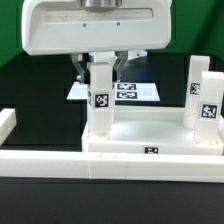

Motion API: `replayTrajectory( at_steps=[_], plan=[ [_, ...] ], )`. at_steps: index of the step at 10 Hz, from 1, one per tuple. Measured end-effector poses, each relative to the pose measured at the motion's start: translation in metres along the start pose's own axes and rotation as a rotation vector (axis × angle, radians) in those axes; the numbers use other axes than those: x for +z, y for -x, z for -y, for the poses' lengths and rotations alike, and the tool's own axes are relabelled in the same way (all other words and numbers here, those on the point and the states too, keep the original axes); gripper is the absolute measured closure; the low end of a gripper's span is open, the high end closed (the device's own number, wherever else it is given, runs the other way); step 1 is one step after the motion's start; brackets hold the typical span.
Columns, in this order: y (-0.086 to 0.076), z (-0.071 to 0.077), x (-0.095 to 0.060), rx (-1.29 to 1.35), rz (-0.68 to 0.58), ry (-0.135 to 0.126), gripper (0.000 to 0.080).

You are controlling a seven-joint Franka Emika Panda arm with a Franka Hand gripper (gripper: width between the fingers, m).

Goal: Assemble desk

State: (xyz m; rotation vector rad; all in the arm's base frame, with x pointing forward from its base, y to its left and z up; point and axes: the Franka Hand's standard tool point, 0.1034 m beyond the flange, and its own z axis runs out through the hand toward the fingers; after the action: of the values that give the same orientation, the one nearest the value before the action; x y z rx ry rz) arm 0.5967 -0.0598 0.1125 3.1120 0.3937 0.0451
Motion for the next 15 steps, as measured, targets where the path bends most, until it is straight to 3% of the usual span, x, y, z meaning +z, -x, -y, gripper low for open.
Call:
replayTrajectory(
  at_steps=[3,5,11,14,15],
  plan=[
    [-0.0002,0.0005,0.0000,0.080,-0.001,-0.001,0.0511],
    [-0.0013,0.0033,0.0008,0.321,-0.007,-0.018,0.0511],
    [-0.0029,0.0080,0.0020,0.933,-0.011,-0.033,0.0509],
    [-0.0046,0.0072,0.0024,1.228,-0.012,-0.074,0.0509],
    [-0.0047,0.0077,0.0024,1.255,-0.010,-0.074,0.0509]
  ],
)
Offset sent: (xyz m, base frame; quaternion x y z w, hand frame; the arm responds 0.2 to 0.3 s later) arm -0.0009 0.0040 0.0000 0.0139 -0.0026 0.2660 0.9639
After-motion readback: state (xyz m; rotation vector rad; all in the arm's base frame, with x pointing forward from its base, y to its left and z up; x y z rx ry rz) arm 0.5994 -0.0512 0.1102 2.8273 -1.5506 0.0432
